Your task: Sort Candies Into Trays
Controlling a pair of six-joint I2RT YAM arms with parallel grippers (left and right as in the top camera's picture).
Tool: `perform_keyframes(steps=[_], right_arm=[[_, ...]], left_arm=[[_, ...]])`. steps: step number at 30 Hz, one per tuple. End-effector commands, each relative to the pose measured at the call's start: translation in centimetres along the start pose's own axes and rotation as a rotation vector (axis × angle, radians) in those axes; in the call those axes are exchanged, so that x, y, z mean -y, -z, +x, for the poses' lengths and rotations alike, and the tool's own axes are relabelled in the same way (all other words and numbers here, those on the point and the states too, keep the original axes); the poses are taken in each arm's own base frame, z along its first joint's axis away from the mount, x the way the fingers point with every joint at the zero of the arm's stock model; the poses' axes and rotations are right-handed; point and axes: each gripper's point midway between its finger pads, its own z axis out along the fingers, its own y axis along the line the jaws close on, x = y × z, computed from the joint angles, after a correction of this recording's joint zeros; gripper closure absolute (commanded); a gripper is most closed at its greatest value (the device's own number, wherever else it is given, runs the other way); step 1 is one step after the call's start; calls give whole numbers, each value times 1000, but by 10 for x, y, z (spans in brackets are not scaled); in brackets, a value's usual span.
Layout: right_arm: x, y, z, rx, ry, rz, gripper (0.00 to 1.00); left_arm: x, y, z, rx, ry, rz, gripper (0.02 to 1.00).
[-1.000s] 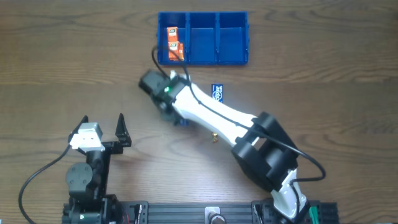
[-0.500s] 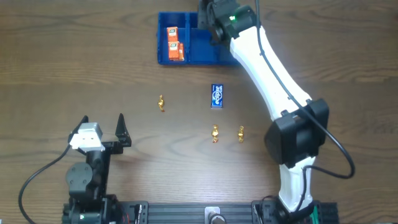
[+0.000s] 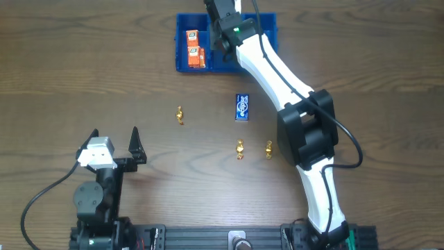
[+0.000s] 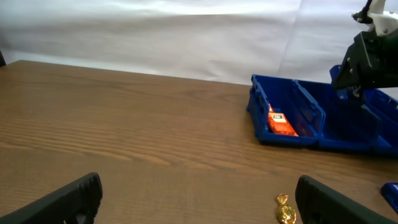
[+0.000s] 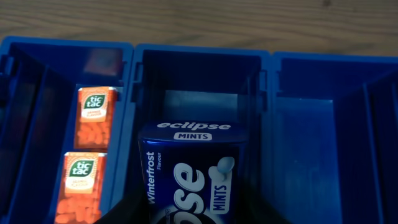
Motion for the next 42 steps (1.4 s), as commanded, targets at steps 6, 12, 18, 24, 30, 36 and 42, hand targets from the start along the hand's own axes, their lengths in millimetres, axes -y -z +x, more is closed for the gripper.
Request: perform_keyframes(steps=[6,12,18,24,30,36,42], right_arm=[[-11,1,4,-2,-87,-2,748],[-11,1,7,-14,-81,2,485],[-2,18,2,-5,-78,39,349],[7,78,69,-152,-2,27,244],[28,81,162,-311,-73,45,248],[51,67,202,-389,-103,104,253],[52,52,212,-412,-109,108,255]], left_arm=[[-1,-1,16,-52,-10,-1,20],[-1,-1,16,-52,-10,-1,20],[-1,-1,16,-52,-10,-1,20],[-1,-1,16,-52,-10,-1,20],[-1,-1,16,-52,-10,-1,20],[-1,-1,16,-52,-10,-1,20],[-1,-1,16,-52,-10,-1,20]])
